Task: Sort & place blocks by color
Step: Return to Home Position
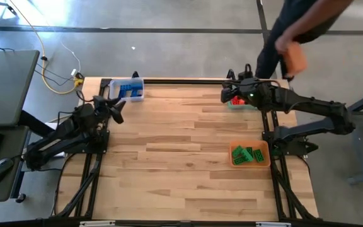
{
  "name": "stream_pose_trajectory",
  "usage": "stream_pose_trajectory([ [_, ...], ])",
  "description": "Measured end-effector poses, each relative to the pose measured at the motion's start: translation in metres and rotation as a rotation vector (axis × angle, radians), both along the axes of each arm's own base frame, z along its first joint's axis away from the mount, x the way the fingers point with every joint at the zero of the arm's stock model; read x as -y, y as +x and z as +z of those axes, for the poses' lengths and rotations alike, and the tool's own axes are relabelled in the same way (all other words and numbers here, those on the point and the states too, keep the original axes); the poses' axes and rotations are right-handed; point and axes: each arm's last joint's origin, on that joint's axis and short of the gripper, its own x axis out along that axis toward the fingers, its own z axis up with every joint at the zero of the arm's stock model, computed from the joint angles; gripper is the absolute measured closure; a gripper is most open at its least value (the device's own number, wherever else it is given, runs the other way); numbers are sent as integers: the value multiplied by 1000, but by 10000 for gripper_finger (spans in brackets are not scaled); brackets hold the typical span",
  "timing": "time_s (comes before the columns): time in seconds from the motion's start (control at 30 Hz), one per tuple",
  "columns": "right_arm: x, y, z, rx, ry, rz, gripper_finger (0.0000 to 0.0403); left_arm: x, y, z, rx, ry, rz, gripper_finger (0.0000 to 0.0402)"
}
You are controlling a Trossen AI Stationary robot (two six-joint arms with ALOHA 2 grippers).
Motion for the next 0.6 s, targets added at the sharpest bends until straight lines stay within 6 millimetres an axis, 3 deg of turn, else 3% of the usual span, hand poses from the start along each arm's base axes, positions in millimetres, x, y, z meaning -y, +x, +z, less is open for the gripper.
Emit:
stream_pose_trajectory([
  [0.13,-4,-22,9,-16,-31,-20,183,-3,8,-16,33,-10,-44,234],
  [0.4,-16,-73,31,38,-109,-11,183,-4,18,-23,161,15,-156,234],
  [0.6,-25,-103,36,43,-126,63,183,-4,20,-23,152,29,-173,234],
])
